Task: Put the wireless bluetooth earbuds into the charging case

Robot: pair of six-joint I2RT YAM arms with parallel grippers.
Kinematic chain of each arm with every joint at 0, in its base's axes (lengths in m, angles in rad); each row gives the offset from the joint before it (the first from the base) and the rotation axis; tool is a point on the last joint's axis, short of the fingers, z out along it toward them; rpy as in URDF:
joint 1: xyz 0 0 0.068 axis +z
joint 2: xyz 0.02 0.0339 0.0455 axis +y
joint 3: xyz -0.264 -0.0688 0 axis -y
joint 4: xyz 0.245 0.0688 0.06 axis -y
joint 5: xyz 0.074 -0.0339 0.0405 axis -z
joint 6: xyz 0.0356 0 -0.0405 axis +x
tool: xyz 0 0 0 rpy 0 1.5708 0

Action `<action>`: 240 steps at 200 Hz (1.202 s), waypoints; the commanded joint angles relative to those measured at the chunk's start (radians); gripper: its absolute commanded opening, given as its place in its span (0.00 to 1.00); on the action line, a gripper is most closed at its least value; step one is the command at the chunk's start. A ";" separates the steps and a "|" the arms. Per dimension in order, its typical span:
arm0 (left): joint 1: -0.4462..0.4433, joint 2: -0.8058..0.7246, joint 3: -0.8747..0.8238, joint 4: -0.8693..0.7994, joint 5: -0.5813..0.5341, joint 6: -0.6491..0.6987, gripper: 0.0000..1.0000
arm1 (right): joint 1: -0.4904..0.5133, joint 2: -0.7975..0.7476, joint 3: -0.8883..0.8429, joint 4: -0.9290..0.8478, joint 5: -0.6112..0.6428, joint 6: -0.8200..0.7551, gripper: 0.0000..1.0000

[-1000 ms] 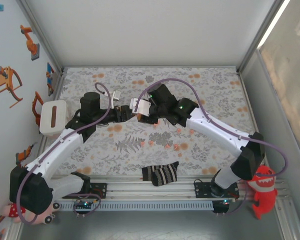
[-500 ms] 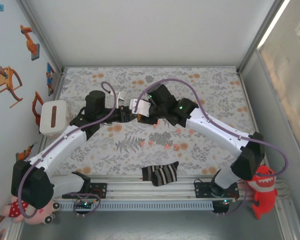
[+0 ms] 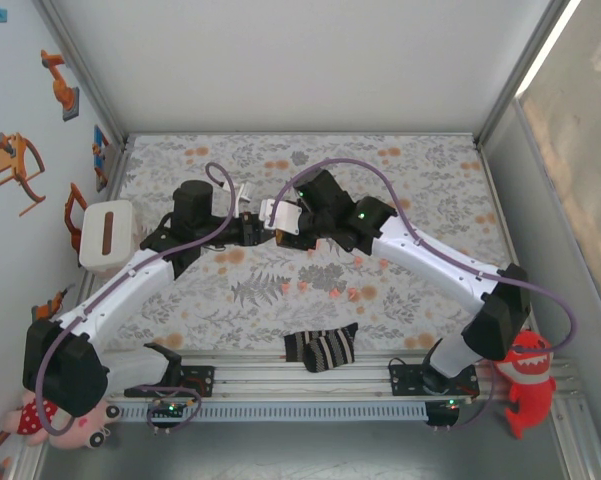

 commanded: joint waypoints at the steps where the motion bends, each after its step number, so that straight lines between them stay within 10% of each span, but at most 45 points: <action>1: -0.003 -0.031 0.026 -0.045 0.019 0.045 0.32 | 0.006 0.008 0.027 0.009 0.038 -0.006 0.35; 115: -0.003 -0.071 0.028 -0.099 0.015 0.087 0.12 | 0.006 0.019 0.032 0.008 0.062 -0.006 0.36; 175: 0.003 -0.116 0.012 -0.085 -0.074 0.200 0.03 | -0.005 -0.052 0.010 -0.013 -0.046 0.056 0.83; 240: 0.004 -0.240 -0.138 0.157 -0.112 0.494 0.00 | -0.187 -0.327 -0.205 0.167 -0.390 0.321 0.88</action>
